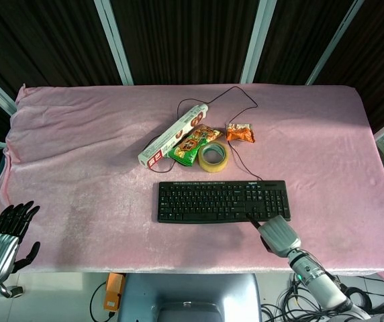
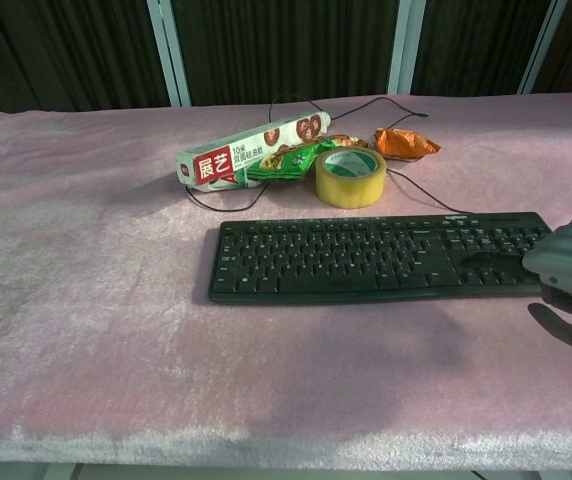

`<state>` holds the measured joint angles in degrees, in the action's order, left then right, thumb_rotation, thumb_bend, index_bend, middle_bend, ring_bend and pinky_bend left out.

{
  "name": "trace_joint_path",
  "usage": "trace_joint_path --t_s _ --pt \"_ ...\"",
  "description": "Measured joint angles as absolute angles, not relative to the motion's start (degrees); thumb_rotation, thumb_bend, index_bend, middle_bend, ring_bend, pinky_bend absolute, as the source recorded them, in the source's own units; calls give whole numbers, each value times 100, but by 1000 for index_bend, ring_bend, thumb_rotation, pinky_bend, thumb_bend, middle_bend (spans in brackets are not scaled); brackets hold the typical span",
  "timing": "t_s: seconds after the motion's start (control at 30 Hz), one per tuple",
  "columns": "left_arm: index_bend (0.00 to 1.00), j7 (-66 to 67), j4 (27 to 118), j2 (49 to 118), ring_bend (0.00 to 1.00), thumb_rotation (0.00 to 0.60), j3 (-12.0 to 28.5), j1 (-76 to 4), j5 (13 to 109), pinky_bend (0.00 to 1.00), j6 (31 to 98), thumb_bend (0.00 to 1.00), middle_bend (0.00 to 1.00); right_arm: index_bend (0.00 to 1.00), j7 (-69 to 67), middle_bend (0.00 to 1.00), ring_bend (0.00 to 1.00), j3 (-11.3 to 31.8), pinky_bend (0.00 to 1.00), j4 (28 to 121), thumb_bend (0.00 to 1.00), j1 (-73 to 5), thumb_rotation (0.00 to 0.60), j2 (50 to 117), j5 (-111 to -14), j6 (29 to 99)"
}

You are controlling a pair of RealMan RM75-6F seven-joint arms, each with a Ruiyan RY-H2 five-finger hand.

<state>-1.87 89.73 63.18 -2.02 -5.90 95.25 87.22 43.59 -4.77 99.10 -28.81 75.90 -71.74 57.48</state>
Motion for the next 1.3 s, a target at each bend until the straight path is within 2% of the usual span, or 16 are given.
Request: trace_joint_path --t_s 0.7,0.93,1.23,1.3 --pt "0 -282 8954 6286 2 600 -215 -549 9555 20 8809 427 27 1 4724 1000 1000 -404 1000 9752 753 -3176 600 7948 -6516 5478" --pt "0 -303 8944 6283 2 600 -206 -552 9537 20 8797 427 27 37 4748 1000 1000 -476 1000 9659 753 -3235 600 7991 -6408 5423" --pt "0 -299 8938 6285 1 600 -205 -544 9547 20 8816 427 27 2 4482 1000 999 -470 1000 9862 751 -3176 600 7839 -6837 5744" --pt "0 -292 8940 6286 2 600 -207 -544 9553 21 8818 427 27 0 4362 913 903 -479 994 9928 704 -3130 600 7770 -7076 5894"
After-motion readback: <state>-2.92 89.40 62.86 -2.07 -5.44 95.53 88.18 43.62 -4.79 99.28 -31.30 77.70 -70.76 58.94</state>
